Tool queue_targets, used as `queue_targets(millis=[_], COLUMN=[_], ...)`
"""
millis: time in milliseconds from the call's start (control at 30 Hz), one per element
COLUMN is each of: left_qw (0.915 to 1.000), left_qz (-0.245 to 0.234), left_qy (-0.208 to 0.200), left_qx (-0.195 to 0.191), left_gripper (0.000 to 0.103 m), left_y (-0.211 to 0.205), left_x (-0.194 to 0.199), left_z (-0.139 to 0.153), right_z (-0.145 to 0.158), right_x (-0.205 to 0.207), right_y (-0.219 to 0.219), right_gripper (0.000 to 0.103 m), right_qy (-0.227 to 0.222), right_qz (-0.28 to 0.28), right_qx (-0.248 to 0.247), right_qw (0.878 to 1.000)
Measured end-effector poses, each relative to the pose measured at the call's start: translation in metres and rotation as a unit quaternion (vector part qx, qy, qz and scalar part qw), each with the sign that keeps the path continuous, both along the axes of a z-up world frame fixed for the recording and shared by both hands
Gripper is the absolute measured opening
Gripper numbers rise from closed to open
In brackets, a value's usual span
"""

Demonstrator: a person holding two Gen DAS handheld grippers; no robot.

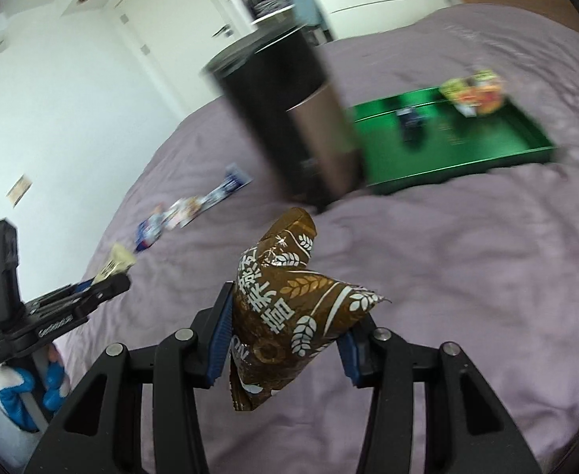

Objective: Organize snacks
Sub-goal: 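Carry the beige sachet and brown bag over the green tray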

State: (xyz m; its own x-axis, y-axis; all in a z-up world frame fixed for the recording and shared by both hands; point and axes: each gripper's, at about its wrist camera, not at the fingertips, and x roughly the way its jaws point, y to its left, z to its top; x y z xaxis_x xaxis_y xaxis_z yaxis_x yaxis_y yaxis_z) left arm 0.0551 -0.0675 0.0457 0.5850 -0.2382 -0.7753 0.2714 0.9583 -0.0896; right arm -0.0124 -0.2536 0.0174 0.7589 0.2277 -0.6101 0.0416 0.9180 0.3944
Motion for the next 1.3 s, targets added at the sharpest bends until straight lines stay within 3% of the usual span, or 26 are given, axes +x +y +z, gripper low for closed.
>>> queue_targets(millis=[433, 767, 1033, 1300], left_qw=[0.9944, 0.9881, 0.9884, 0.9917], left_qz=[-0.099, -0.138, -0.135, -0.116], left_qy=[-0.036, -0.068, -0.070, -0.055], left_qx=[0.003, -0.003, -0.007, -0.008], left_gripper=[0.026, 0.026, 0.026, 0.026], left_y=[-0.113, -0.205, -0.263, -0.299], left_x=[0.006, 0.047, 0.097, 0.145], left_z=[0.039, 0.061, 0.041, -0.004], right_z=[0.023, 0.051, 0.048, 0.006], right_x=[-0.026, 0.007, 0.066, 0.130], right_y=[-0.103, -0.160, -0.191, -0.213], right_gripper=[0.027, 0.027, 0.027, 0.027], right_qy=[-0.040, -0.079, -0.095, -0.078], right_qz=[-0.109, -0.151, -0.160, -0.162], right_qx=[-0.012, -0.036, -0.055, -0.069], right_qw=[0.993, 0.985, 0.981, 0.981])
